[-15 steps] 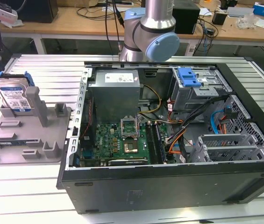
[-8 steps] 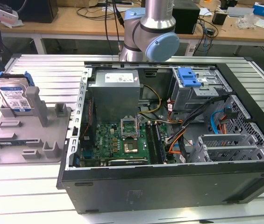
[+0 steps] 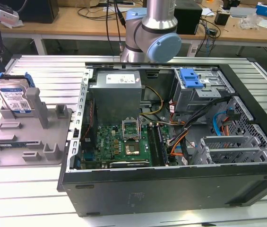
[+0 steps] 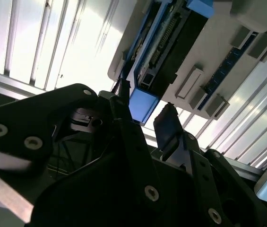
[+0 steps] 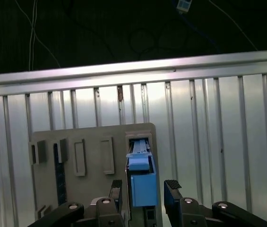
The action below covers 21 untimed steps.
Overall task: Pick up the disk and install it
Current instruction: 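Pick up the disk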
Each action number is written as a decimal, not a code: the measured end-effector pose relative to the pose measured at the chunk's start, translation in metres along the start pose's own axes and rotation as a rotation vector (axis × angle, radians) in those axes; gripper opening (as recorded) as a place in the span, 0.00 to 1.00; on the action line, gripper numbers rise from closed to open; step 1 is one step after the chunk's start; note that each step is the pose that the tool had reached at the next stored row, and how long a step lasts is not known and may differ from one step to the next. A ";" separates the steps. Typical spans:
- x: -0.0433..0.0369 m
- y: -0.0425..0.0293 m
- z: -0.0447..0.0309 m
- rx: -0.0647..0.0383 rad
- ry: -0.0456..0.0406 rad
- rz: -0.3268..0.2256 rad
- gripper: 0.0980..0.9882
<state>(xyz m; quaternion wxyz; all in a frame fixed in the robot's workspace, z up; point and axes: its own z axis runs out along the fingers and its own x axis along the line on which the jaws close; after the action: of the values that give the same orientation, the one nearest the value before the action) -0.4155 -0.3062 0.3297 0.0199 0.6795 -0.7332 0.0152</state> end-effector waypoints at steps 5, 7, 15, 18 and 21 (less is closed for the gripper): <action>0.0000 0.0000 0.0030 0.000 0.0015 -0.007 0.43; 0.0000 0.0000 0.0036 0.001 0.0026 -0.009 0.43; -0.0002 0.0000 0.0090 0.002 0.0095 -0.023 0.43; -0.0003 0.0000 0.0110 0.002 0.0112 -0.028 0.43; -0.0004 0.0000 0.0129 0.003 0.0128 -0.033 0.43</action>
<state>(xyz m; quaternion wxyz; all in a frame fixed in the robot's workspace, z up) -0.4156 -0.3065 0.3168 0.0239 0.6914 -0.7218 0.0202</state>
